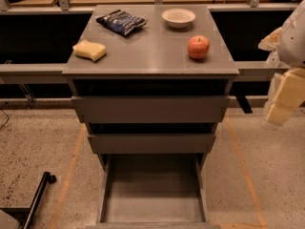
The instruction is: Place apple into bottom drawer
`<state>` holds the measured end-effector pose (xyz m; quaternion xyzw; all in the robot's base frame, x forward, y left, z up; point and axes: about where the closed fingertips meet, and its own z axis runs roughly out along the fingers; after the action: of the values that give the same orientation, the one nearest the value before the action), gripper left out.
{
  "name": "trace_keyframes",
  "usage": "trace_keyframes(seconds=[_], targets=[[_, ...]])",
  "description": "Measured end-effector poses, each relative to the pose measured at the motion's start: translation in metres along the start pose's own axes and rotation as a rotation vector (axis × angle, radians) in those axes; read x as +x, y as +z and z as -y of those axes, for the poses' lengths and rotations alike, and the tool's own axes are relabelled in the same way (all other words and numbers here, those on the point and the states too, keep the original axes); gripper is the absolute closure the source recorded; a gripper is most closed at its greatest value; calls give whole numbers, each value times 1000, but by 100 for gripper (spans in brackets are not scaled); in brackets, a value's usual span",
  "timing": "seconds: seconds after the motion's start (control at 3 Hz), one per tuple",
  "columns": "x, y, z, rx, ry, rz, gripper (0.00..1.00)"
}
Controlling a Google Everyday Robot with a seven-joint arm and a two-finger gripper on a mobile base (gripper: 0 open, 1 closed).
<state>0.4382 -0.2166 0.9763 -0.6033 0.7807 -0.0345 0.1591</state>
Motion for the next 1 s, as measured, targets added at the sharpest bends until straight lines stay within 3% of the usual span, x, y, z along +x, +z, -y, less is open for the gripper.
trace_keyframes(seconds=[0.33,0.67,1.0], targets=[[0,0,0,0,0,0,0],[-7,5,13,25,23,60,0],[-17,17,47,66,87,163,0]])
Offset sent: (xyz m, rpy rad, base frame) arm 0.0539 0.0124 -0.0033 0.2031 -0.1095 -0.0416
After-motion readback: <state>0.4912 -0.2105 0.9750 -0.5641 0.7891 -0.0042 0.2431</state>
